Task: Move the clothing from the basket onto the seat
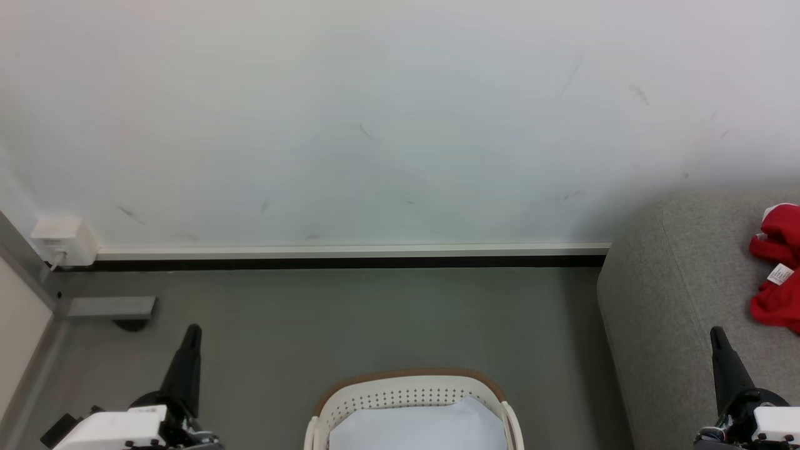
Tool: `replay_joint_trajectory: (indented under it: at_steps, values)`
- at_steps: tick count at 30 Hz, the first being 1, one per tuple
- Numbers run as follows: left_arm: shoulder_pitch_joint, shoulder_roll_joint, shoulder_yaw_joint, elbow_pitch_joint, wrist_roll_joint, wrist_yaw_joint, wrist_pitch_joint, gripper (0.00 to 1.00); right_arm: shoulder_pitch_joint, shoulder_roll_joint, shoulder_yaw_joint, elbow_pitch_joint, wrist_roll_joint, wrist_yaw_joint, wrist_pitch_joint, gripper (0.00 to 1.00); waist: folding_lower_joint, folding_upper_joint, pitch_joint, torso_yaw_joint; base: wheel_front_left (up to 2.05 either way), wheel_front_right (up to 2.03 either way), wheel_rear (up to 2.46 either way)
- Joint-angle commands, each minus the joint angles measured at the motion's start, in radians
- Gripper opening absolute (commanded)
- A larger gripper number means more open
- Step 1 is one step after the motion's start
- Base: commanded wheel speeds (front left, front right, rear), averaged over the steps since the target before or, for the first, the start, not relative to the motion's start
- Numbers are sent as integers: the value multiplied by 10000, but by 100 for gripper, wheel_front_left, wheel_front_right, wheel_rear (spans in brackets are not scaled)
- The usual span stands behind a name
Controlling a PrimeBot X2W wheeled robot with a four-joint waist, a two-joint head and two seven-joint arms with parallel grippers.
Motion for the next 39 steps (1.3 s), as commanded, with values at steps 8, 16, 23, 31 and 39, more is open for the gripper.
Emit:
replay_joint_trajectory:
  at_steps: [8, 16, 23, 31, 39]
  values:
    - [-70, 18, 34, -27, -137, -24, 46, 0, -88, -79, 11, -41, 41, -21, 12, 0, 0, 0, 0, 0, 0, 0, 0]
    - [-70, 18, 34, -27, -137, -24, 46, 0, -86, -92, 29, -42, 53, -21, -10, 0, 0, 0, 0, 0, 0, 0, 0]
    - [-69, 18, 34, -27, -137, -24, 46, 0, -84, -99, 44, -44, 62, -21, -28, 0, 0, 0, 0, 0, 0, 0, 0]
    - [-69, 19, 34, -27, -137, -24, 46, 0, -81, -111, 64, -44, 82, -21, -43, 0, 0, 0, 0, 0, 0, 0, 0]
    - [-69, 19, 34, -27, -137, -24, 46, 0, -78, -129, 84, -46, 98, -21, -69, 0, 0, 0, 0, 0, 0, 0, 0]
